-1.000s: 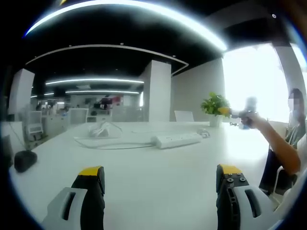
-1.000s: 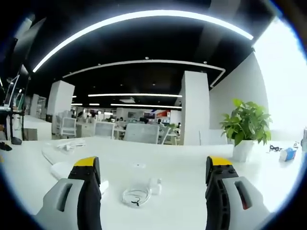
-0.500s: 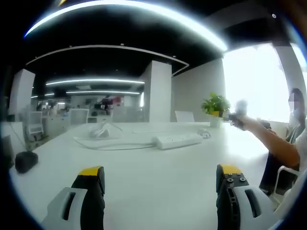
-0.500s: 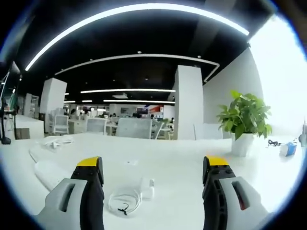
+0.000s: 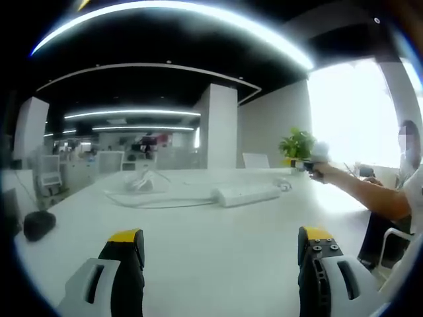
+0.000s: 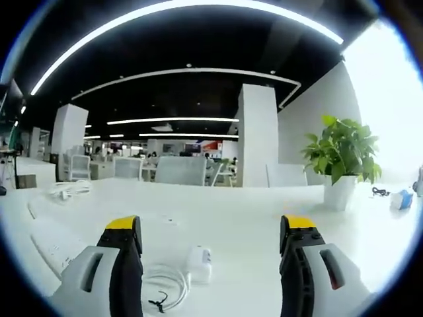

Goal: Straighten the power strip on the desk, plug the charger into it

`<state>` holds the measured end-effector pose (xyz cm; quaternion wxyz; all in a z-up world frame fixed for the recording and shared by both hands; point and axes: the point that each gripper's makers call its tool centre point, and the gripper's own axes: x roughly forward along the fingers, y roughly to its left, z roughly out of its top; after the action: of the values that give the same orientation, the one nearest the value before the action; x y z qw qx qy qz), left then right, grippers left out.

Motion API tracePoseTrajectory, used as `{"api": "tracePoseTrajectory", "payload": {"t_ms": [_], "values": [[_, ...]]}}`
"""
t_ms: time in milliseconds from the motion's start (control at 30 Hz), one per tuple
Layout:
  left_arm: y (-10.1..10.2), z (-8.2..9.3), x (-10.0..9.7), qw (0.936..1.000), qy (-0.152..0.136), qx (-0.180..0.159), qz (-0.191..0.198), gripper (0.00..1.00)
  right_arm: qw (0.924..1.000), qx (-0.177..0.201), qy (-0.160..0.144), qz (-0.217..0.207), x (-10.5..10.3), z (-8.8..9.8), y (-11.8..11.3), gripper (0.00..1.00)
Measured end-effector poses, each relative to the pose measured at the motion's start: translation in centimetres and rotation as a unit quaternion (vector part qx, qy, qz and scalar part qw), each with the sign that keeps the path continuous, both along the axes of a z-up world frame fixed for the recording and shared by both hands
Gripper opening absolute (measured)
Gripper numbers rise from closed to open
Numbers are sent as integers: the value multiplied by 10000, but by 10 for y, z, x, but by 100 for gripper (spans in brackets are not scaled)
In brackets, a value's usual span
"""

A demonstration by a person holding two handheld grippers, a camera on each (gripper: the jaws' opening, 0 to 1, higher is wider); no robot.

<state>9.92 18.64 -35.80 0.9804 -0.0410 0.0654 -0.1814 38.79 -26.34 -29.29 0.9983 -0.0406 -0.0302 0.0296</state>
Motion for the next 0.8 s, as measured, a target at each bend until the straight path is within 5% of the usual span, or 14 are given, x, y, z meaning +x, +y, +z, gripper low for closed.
{"api": "tracePoseTrajectory", "payload": {"t_ms": [800], "values": [[3,-1,1,10000,23,38,77,99,9998,112,88,-107,32,-17,4,88]]}}
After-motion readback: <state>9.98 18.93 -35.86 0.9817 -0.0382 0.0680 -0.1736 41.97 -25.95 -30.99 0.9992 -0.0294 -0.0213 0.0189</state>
